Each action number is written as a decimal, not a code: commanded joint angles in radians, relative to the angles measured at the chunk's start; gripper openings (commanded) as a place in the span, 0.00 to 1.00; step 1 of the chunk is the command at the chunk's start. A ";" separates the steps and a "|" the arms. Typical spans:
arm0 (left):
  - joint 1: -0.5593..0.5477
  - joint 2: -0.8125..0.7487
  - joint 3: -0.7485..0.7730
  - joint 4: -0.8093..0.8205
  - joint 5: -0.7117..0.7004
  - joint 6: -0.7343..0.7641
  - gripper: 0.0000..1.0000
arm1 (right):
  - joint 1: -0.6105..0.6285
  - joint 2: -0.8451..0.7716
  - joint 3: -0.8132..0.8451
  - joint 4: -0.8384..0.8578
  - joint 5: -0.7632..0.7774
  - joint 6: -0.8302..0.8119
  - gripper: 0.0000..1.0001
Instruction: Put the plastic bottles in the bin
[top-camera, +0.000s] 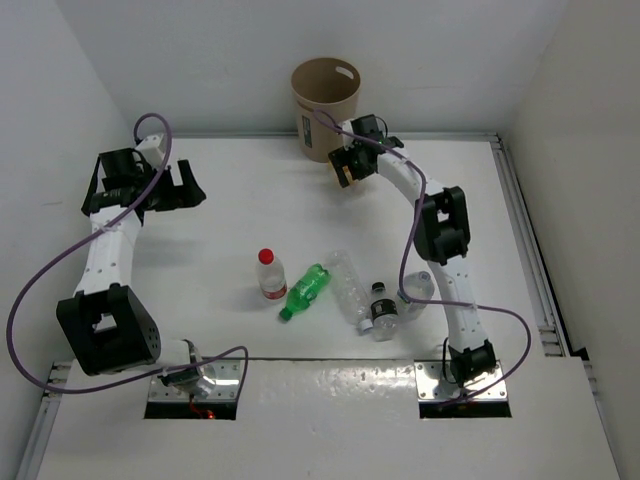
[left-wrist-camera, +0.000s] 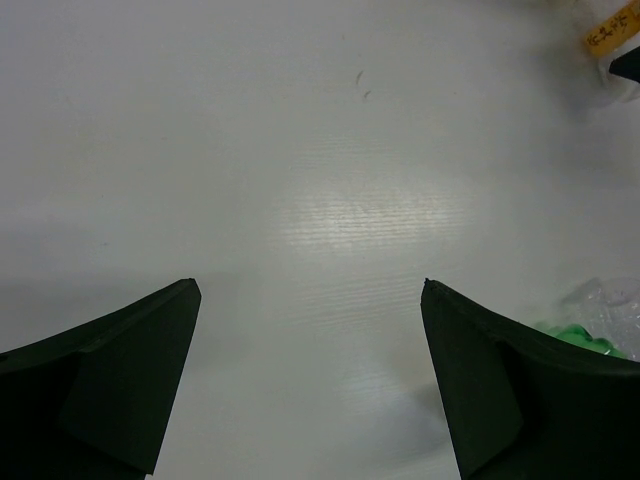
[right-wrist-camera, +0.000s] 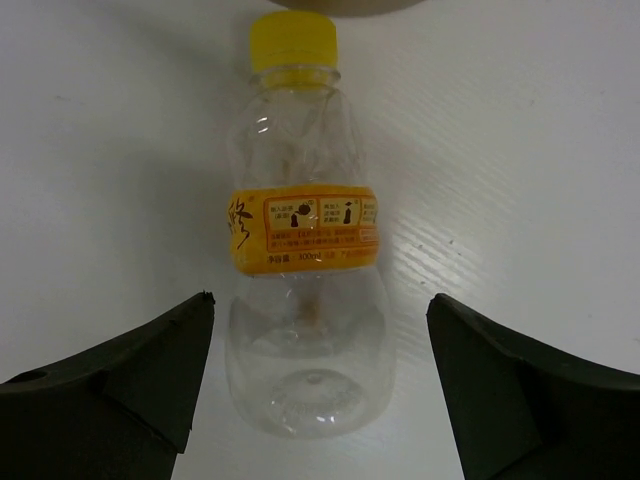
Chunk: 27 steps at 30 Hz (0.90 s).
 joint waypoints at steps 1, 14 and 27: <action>0.015 -0.028 -0.012 0.031 0.025 -0.001 0.99 | 0.001 0.026 0.026 0.023 0.006 0.001 0.86; 0.025 -0.037 -0.003 0.031 0.077 -0.001 0.99 | 0.007 -0.138 -0.106 0.007 0.007 -0.111 0.14; 0.035 -0.079 -0.055 0.085 0.281 0.020 0.99 | -0.035 -0.662 -0.369 0.424 -0.120 0.082 0.00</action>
